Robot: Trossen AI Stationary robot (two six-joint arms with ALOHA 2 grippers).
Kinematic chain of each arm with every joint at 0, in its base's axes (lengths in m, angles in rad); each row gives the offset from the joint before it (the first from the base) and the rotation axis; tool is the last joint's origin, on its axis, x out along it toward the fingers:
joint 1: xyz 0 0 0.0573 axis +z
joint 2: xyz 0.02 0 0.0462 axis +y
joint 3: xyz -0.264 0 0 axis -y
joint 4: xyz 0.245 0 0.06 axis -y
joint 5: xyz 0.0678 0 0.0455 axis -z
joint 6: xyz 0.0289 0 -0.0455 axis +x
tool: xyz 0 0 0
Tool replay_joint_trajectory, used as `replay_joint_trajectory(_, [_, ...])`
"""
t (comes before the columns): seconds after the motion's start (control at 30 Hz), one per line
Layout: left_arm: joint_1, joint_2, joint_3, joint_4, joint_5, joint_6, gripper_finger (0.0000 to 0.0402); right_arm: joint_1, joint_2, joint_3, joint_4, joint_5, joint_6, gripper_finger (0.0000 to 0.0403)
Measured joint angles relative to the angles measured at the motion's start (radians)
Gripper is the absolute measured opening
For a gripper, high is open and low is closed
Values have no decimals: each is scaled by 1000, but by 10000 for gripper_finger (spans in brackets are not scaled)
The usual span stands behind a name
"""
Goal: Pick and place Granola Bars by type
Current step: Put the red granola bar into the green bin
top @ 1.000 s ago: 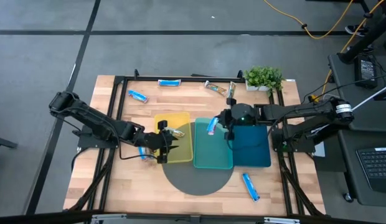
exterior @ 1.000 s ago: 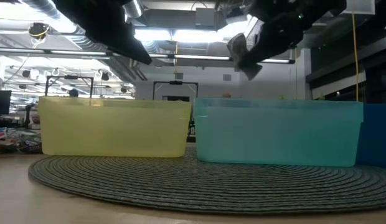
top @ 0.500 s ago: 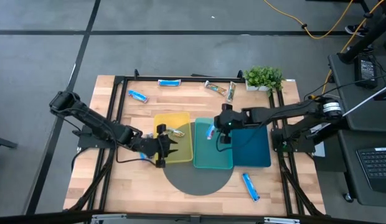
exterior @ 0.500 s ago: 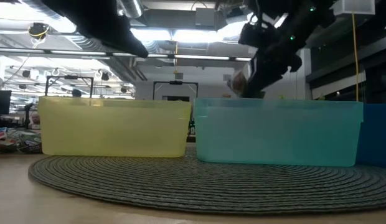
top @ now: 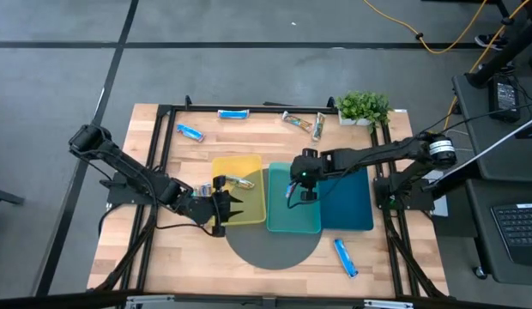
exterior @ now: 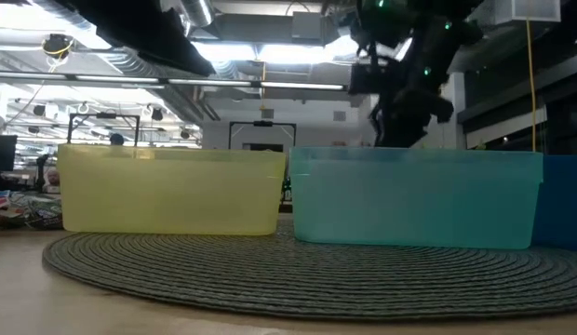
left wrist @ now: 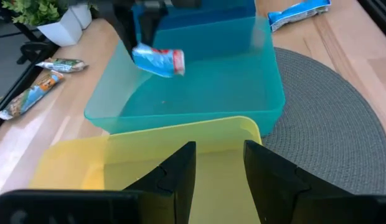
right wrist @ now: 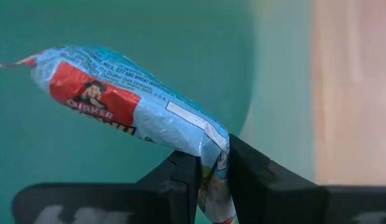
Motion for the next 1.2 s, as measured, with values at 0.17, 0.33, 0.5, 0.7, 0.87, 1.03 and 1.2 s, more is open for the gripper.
replay_joint_trajectory(0.17, [-20, 0, 0, -2, -22, -18, 127, 4, 80, 0, 18, -1, -8, 74])
replay_joint_trajectory(0.33, [-28, 0, 0, -7, -22, -17, 127, 4, 126, 0, 31, -1, -27, 74])
replay_joint_trajectory(0.5, [-27, 0, 0, -8, -23, -18, 127, 4, 141, 0, 46, -1, -29, 74])
replay_joint_trajectory(0.7, [-27, 0, 0, -8, -24, -17, 127, 4, 141, 0, 48, 0, -27, 74])
replay_joint_trajectory(0.87, [-27, 0, 0, -8, -24, -17, 127, 4, 141, 0, 51, 0, -14, 74])
replay_joint_trajectory(1.03, [-27, 0, 0, -8, -24, -17, 127, 4, 142, 0, 54, 0, -16, 76])
replay_joint_trajectory(1.2, [-27, 0, 0, -9, -24, -17, 127, 4, 141, 0, 53, 0, -19, 106])
